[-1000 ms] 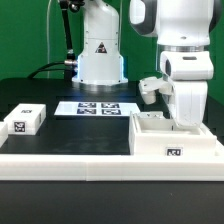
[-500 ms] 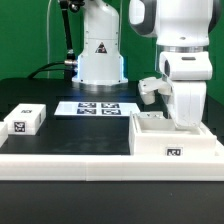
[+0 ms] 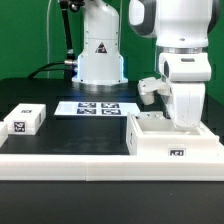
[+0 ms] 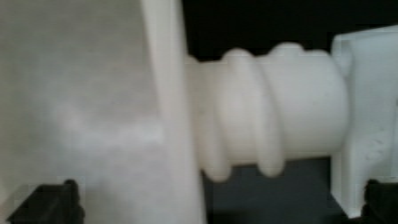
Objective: Assemble cabinet
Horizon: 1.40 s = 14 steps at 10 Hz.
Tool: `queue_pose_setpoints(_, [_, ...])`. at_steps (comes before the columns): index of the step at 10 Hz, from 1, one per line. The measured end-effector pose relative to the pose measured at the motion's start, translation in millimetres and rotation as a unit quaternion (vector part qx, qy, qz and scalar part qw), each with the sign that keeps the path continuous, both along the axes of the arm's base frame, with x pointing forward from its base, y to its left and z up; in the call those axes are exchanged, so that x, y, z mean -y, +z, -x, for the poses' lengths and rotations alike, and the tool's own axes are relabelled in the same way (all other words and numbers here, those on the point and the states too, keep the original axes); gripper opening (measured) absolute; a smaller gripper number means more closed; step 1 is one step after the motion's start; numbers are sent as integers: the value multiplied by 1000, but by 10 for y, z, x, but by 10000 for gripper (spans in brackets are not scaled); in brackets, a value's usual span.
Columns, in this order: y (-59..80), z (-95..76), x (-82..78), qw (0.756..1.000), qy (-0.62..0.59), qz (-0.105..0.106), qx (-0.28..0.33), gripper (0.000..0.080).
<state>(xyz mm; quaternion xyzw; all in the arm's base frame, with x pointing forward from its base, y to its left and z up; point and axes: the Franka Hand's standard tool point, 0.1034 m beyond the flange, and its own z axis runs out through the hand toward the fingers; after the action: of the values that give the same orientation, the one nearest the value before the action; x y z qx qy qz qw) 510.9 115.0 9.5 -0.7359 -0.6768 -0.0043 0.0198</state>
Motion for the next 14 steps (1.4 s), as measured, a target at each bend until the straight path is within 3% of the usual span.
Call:
queue_pose_setpoints(2, [85,19,38,1000,-3,3,1,797])
queue_pose_setpoints(7, [559,266,-37,999,-24,8,22,797])
queue_pose_setpoints(8, [560,345,-67,999,-30,5,25,797])
queue_pose_setpoints(12, [536,356,-50,999,-31,6,23,797])
queue_pose_setpoints(14, [506,432,-135,999,-40,2,25,797])
